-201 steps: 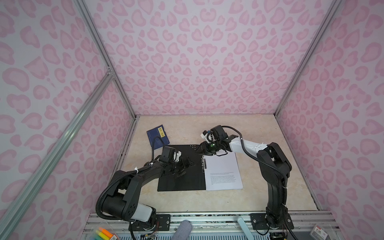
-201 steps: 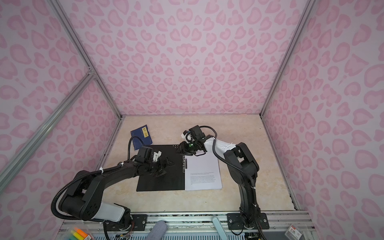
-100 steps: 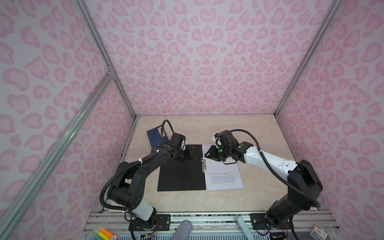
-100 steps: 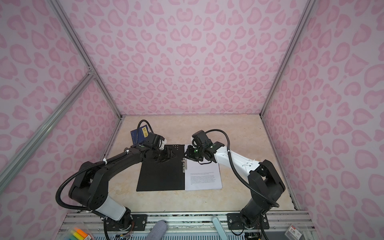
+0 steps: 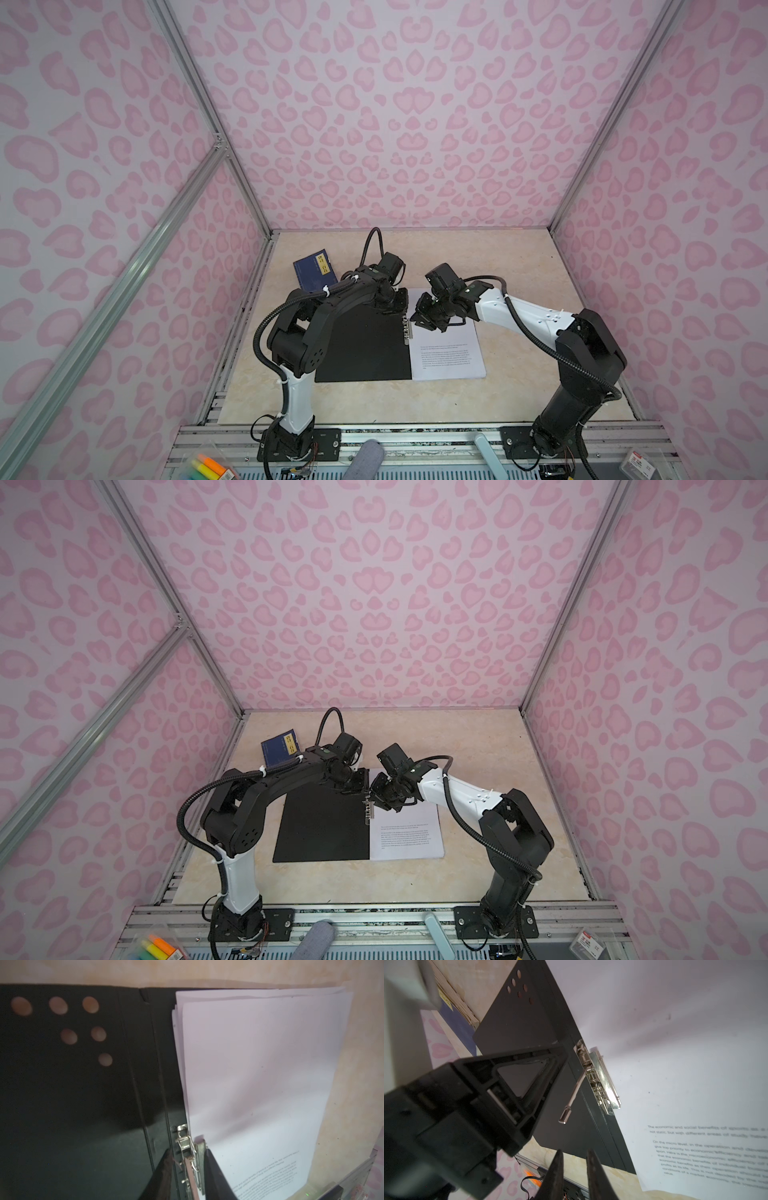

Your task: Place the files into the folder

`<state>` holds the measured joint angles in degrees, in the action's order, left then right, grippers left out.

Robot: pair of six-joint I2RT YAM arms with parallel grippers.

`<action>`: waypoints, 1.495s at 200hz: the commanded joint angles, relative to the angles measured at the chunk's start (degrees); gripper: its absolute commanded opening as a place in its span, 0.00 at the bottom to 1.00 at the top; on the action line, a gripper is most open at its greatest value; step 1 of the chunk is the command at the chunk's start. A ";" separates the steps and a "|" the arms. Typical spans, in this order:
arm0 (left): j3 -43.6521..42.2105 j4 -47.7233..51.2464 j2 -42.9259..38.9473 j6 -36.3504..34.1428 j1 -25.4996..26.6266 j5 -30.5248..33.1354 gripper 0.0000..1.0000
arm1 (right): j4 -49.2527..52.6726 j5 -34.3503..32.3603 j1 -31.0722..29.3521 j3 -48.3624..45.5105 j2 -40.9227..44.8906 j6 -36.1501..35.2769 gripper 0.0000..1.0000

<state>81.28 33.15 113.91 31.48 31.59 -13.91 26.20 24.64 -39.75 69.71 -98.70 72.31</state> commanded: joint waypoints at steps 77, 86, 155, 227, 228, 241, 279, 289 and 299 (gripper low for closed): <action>4.47 2.06 6.61 1.81 1.01 1.49 0.18 | -1.33 2.51 -0.45 1.37 -4.34 4.69 0.37; 4.27 2.04 6.36 2.04 1.00 1.80 0.18 | -1.14 2.60 -0.45 1.72 -4.66 4.67 0.37; 2.19 1.54 3.68 2.62 1.10 1.38 0.18 | -2.84 3.66 -0.11 2.28 -6.15 4.82 0.35; 1.25 1.83 2.67 2.79 1.79 0.92 0.20 | -3.96 3.88 -0.14 1.39 -6.16 4.63 0.34; 1.25 1.83 2.69 2.79 1.80 0.91 0.19 | -4.00 3.90 -0.10 1.39 -6.16 4.61 0.34; 1.56 1.75 3.35 2.88 1.89 0.91 0.19 | -4.13 4.01 -0.07 1.50 -6.25 4.66 0.34; 2.05 1.88 4.29 3.06 1.98 1.17 0.14 | -3.87 4.17 -0.10 2.00 -6.89 4.58 0.34; 2.05 1.88 4.39 3.06 1.98 1.09 0.12 | -3.97 4.18 -0.03 2.31 -7.31 4.59 0.33; 1.96 1.88 4.56 3.23 1.96 1.08 0.12 | -3.88 4.19 -0.06 2.61 -7.68 4.58 0.33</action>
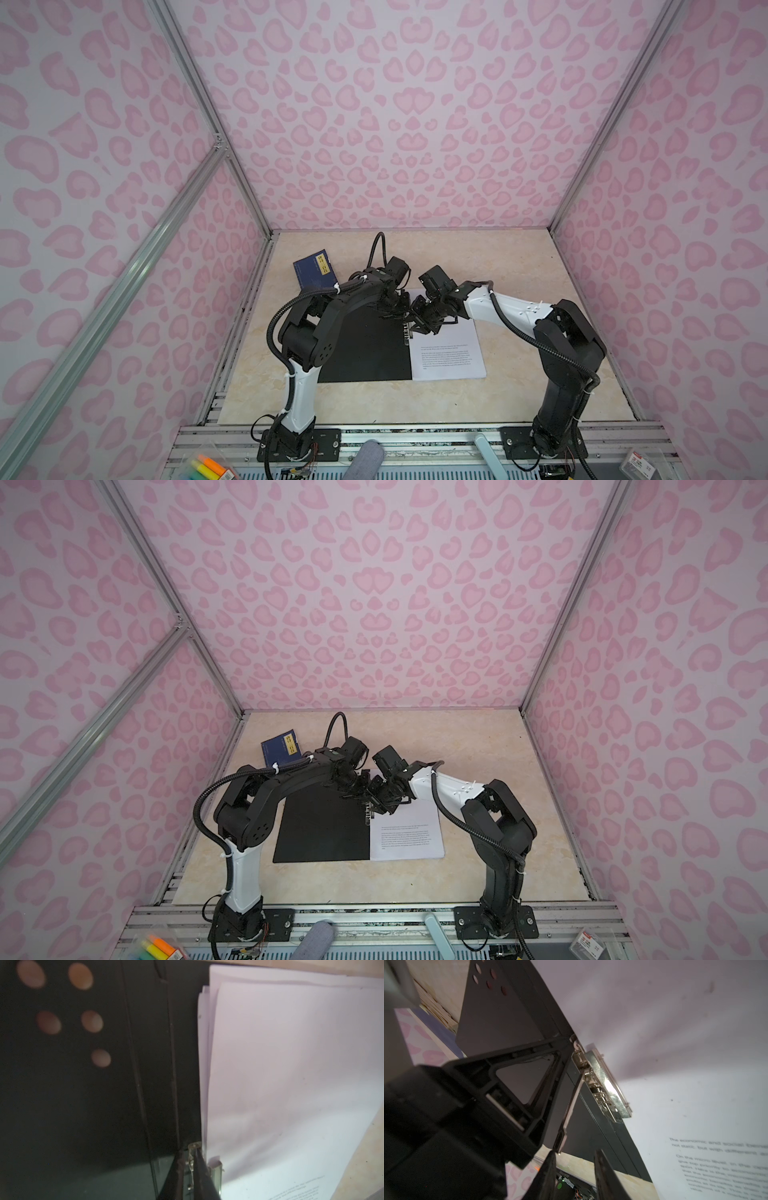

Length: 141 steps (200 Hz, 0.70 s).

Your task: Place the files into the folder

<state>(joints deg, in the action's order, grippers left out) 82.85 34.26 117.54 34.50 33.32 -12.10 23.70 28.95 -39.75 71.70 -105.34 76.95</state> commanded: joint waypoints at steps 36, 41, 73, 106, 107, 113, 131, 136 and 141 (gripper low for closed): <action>0.21 0.66 1.01 0.40 0.25 -1.00 0.06 | -1.60 -0.03 0.19 1.69 -1.88 -0.08 0.32; 0.21 0.65 1.02 0.39 0.25 -1.00 0.06 | -1.64 0.02 0.18 1.70 -1.97 -0.09 0.31; 0.15 0.59 1.20 0.74 0.25 -1.08 0.03 | -2.05 0.42 0.04 1.45 -2.50 0.21 0.29; 0.12 0.59 1.56 1.29 0.30 -0.92 0.03 | -3.14 0.67 -0.35 0.00 -2.09 0.74 0.24; 0.12 0.57 1.51 1.32 0.28 -0.87 0.03 | -3.18 0.67 -0.34 -0.12 -2.07 0.79 0.24; 0.12 0.72 1.53 1.49 0.26 -0.74 0.03 | -3.79 0.71 -0.38 -0.64 -1.97 1.04 0.22; 0.21 0.95 1.64 2.03 0.24 -0.40 0.03 | -4.82 0.67 -0.65 -2.01 -1.49 1.40 0.17; 0.21 0.98 1.62 2.14 0.25 -0.31 0.03 | -5.01 0.74 -0.70 -2.29 -1.47 1.56 0.15; 0.21 0.90 1.62 2.36 0.25 -0.21 0.03 | -5.47 0.82 -0.75 -2.64 -1.37 1.82 0.13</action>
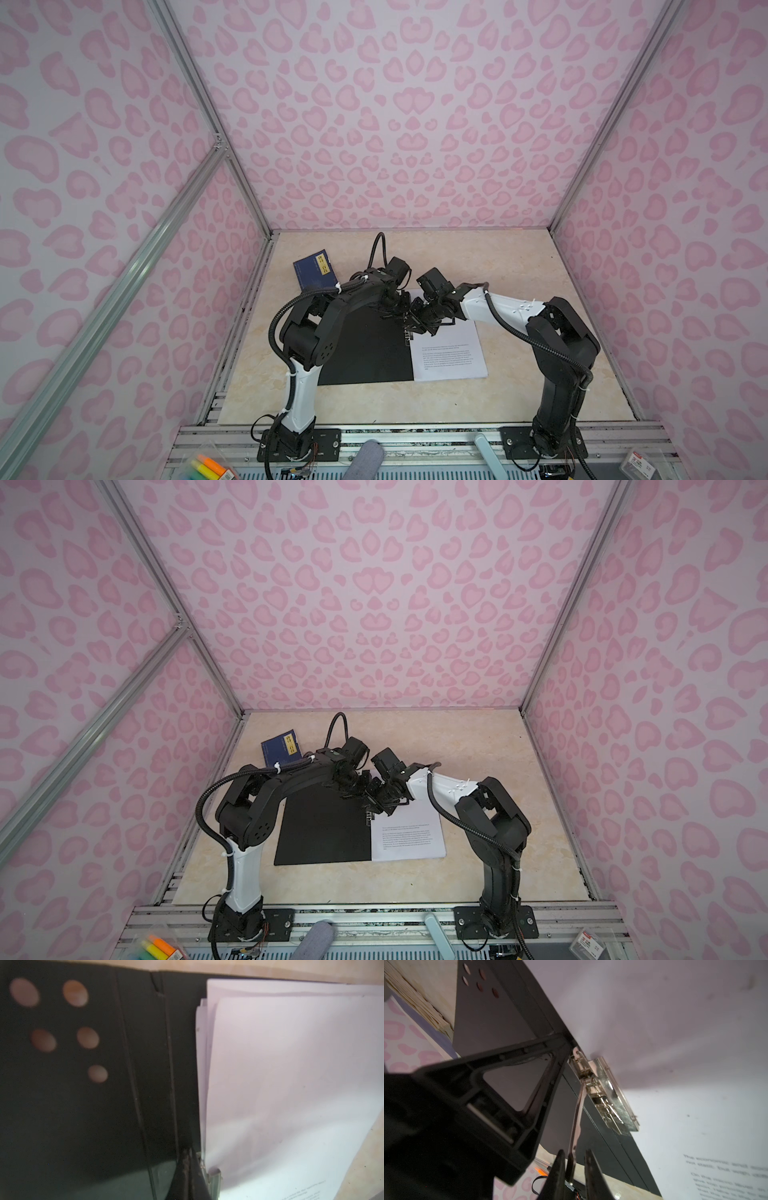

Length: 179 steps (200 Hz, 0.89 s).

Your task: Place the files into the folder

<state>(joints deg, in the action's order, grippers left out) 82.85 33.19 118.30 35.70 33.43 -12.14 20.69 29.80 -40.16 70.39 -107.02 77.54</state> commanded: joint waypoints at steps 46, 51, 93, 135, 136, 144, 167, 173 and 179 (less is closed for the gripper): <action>0.46 2.29 1.36 1.65 0.09 0.44 0.03 | -5.13 -0.35 -1.19 -4.00 1.31 2.83 0.04; 0.39 2.37 1.36 1.64 0.06 0.52 0.03 | -5.41 -0.44 -1.16 -4.32 1.52 2.98 0.04; 0.08 2.26 1.76 2.25 -0.60 0.80 0.03 | -8.53 -0.99 -1.67 -8.21 2.88 3.99 0.02; -1.20 1.58 1.17 3.72 -1.70 0.84 0.03 | -9.88 -2.78 -2.85 -11.73 4.16 3.28 0.00; -1.24 1.60 1.20 3.74 -1.70 0.87 0.03 | -9.92 -2.84 -2.88 -11.88 4.17 3.30 0.00; -1.36 1.68 1.14 3.76 -1.68 0.89 0.03 | -10.24 -3.39 -3.07 -12.93 4.51 3.20 0.00; -1.72 1.84 1.16 4.11 -1.79 1.66 0.03 | -11.30 -5.13 -3.57 -16.79 5.63 3.36 0.00; -1.88 1.87 1.29 4.20 -1.87 1.75 0.03 | -11.70 -5.50 -3.73 -17.51 5.93 3.40 0.00; -2.01 1.88 1.37 4.25 -1.93 1.84 0.03 | -11.74 -5.84 -3.86 -18.11 6.16 3.32 0.00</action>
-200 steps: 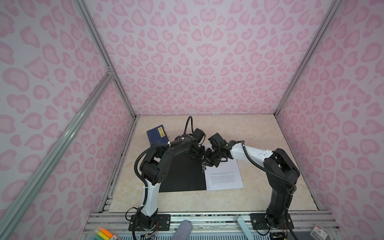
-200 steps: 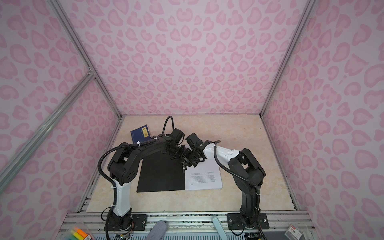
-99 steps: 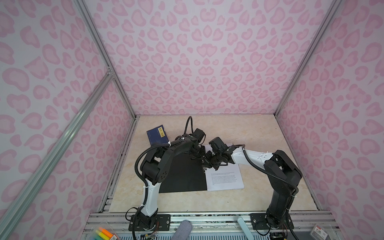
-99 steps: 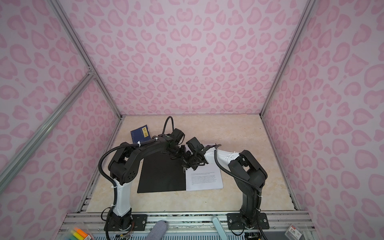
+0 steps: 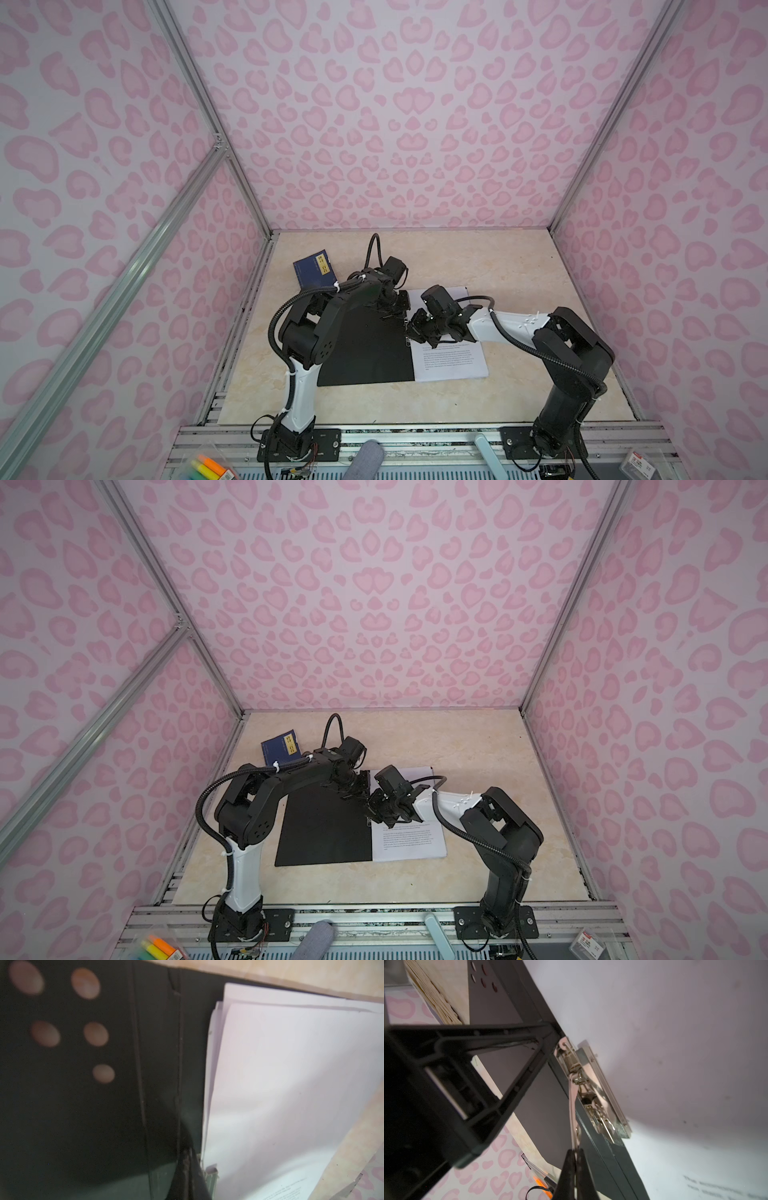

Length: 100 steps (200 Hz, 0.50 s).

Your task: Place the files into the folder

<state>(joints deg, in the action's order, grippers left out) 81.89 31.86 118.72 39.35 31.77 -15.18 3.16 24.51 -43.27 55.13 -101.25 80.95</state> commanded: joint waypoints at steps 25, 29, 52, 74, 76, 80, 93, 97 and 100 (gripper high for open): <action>-1.45 3.07 1.21 1.05 -0.57 5.07 0.03 | 4.62 -1.53 -1.42 -4.52 0.21 -0.45 0.00; -1.47 3.12 1.25 1.08 -0.57 5.07 0.03 | 4.33 -1.65 -1.51 -4.82 0.03 -0.50 0.00; -1.66 3.10 1.20 1.25 -0.65 5.42 0.03 | 1.21 -1.81 -2.07 -7.30 -1.12 -0.01 0.00; -2.00 3.08 1.25 1.34 -0.80 5.63 0.03 | 0.32 -3.40 -2.37 -9.60 -1.27 0.28 0.00; -2.00 3.11 1.23 1.34 -0.82 5.65 0.03 | 0.28 -3.59 -2.42 -9.85 -1.24 0.40 0.00; -2.13 3.09 1.24 1.42 -0.90 5.80 0.03 | 0.42 -4.04 -2.48 -10.10 -1.09 0.50 0.00; -2.43 3.05 1.23 1.58 -1.16 5.95 0.03 | 0.43 -5.82 -2.86 -11.57 -0.39 1.10 0.00; -2.55 3.02 1.17 1.60 -1.14 5.92 0.03 | 0.18 -6.15 -2.95 -11.98 -0.25 1.22 0.00; -2.56 3.01 1.16 1.58 -1.25 5.95 0.03 | 0.09 -6.34 -2.96 -12.24 -0.18 1.31 0.00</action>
<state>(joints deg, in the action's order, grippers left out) 80.51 31.16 118.63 40.49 31.11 -16.84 -9.76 20.97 -45.58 45.82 -101.03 80.40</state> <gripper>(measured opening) 0.050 0.049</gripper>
